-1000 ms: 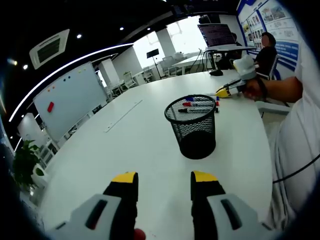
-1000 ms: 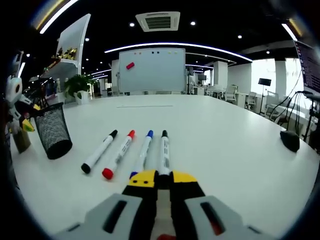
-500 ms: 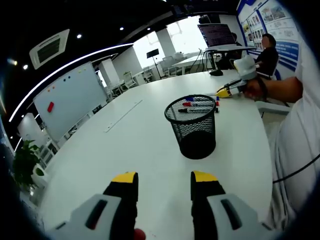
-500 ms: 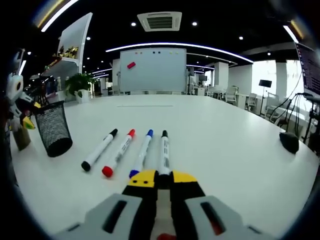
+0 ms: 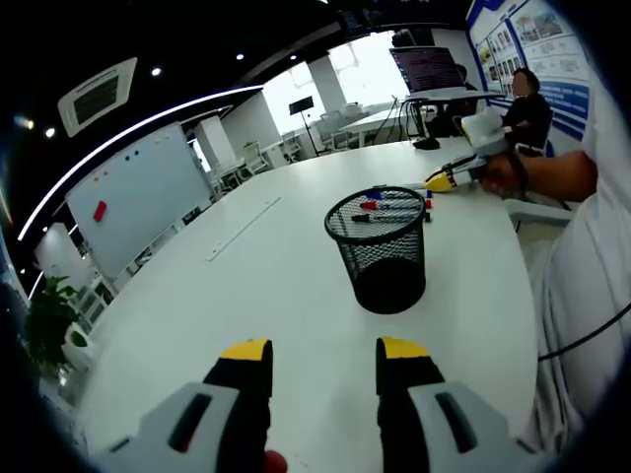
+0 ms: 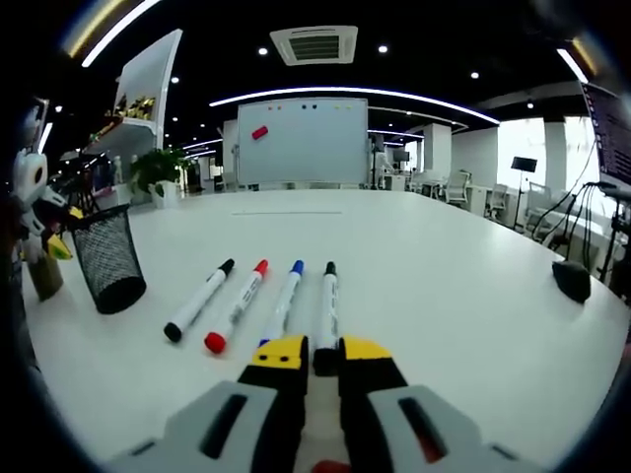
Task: Pick up the whiteboard markers from the pen holder and place them facing the whiteboard neatly
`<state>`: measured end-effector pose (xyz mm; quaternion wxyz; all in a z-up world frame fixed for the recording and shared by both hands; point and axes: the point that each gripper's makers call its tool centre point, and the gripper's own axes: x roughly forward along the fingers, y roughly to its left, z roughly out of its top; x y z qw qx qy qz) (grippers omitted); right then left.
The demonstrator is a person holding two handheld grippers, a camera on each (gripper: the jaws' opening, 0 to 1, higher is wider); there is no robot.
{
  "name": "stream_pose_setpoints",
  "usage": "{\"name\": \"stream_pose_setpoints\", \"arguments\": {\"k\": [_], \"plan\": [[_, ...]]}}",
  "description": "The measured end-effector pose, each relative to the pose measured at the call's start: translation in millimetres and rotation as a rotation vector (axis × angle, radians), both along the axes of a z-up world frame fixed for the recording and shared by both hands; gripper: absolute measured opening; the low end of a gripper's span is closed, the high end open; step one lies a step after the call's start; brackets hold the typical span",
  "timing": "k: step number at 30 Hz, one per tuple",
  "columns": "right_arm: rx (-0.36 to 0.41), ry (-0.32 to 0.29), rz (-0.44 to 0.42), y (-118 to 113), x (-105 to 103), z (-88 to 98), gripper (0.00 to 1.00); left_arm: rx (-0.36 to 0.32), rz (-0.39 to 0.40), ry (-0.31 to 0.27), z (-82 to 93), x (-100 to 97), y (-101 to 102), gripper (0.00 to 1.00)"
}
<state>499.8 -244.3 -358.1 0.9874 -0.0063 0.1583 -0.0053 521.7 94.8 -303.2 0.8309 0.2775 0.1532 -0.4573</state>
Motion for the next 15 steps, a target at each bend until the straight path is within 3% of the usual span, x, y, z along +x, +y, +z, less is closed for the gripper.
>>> {"name": "stream_pose_setpoints", "arguments": {"k": [15], "plan": [[0.0, -0.006, 0.025, 0.2, 1.6, 4.6, 0.14, 0.0, 0.001, -0.001, 0.4, -0.7, -0.7, 0.44]]}}
